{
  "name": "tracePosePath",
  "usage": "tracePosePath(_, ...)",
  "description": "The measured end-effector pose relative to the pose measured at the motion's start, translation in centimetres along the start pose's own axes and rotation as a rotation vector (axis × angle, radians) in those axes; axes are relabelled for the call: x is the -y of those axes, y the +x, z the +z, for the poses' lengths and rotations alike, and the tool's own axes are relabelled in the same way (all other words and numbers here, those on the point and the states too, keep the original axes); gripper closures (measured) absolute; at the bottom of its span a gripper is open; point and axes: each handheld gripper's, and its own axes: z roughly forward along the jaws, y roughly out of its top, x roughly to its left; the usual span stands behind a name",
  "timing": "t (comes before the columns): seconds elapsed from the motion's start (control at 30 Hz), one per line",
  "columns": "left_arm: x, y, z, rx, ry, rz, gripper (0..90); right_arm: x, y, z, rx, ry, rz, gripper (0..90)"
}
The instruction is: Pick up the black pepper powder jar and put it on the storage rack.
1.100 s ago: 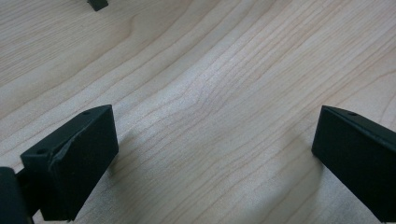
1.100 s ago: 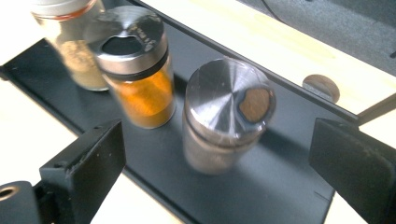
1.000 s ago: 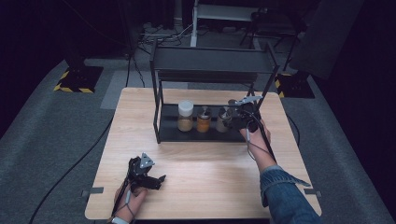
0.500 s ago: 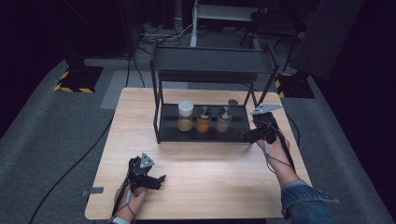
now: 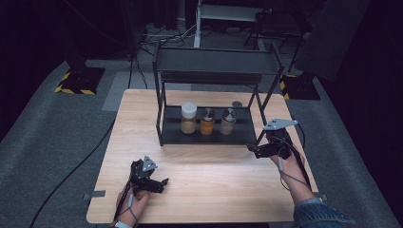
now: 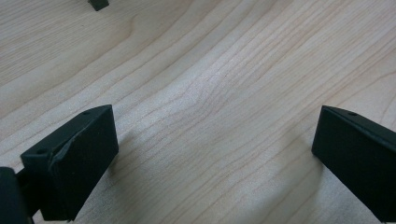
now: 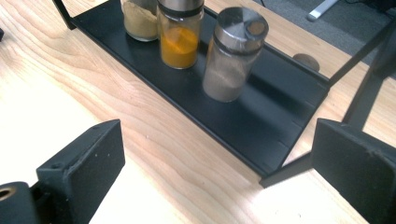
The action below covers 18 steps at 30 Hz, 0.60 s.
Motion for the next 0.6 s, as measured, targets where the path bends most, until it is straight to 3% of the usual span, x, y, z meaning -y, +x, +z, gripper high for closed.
tracePosePath(0.6,0.0,-0.1,0.0,-0.002,0.001,-0.006,0.0,4.5,0.2,-0.3,-0.010,0.003,0.022,2.7)
